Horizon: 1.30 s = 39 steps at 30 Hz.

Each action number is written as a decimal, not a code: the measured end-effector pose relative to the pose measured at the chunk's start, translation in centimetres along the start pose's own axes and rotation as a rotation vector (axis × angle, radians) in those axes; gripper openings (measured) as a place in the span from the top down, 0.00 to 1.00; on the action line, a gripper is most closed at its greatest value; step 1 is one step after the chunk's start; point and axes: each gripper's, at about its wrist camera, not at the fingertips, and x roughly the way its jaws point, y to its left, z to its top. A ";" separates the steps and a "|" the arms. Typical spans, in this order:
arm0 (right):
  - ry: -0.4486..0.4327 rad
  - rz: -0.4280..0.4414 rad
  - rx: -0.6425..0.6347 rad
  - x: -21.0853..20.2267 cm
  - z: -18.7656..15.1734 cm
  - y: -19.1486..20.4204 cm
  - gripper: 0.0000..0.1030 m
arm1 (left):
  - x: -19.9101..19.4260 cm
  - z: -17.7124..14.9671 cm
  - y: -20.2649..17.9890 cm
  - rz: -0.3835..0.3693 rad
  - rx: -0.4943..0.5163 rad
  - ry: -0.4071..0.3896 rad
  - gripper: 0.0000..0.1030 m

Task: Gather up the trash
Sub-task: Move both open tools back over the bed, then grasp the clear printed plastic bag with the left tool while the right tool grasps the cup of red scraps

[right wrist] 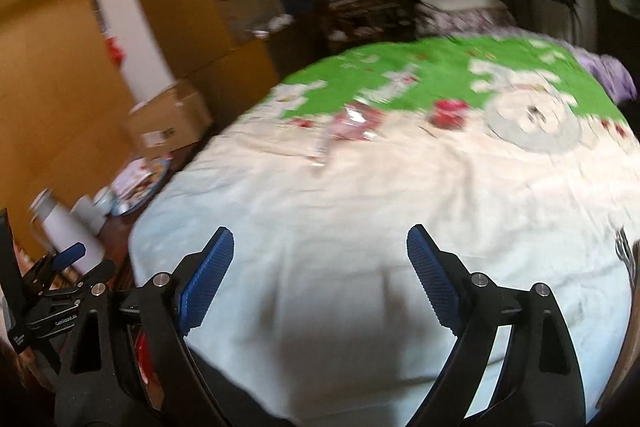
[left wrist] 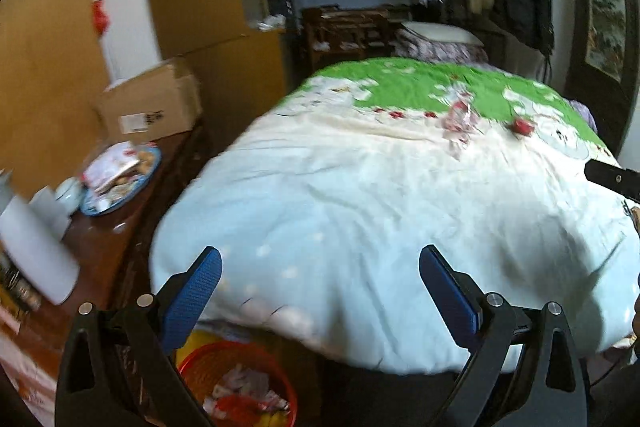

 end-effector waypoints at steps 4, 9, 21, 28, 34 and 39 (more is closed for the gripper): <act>0.019 -0.066 0.054 2.2 0.5 -3.4 0.17 | 4.7 3.0 -2.8 -0.077 0.033 0.033 0.06; 0.032 -0.116 0.097 4.3 1.1 -6.7 0.17 | 10.7 7.8 -7.3 -0.184 0.053 0.061 0.06; -0.031 -0.188 0.093 8.7 8.6 -10.4 0.17 | 24.2 16.4 -19.3 -0.273 0.122 0.105 0.06; 0.007 -0.251 0.095 14.9 11.2 -11.8 0.17 | 28.8 16.0 -20.0 -0.317 0.109 0.149 0.39; 0.010 -0.285 0.038 16.9 11.2 -10.7 0.17 | 28.2 15.8 -18.8 -0.365 0.056 0.102 0.61; 0.011 -0.309 0.012 17.7 11.2 -10.3 0.17 | 28.1 15.4 -18.4 -0.374 0.042 0.092 0.62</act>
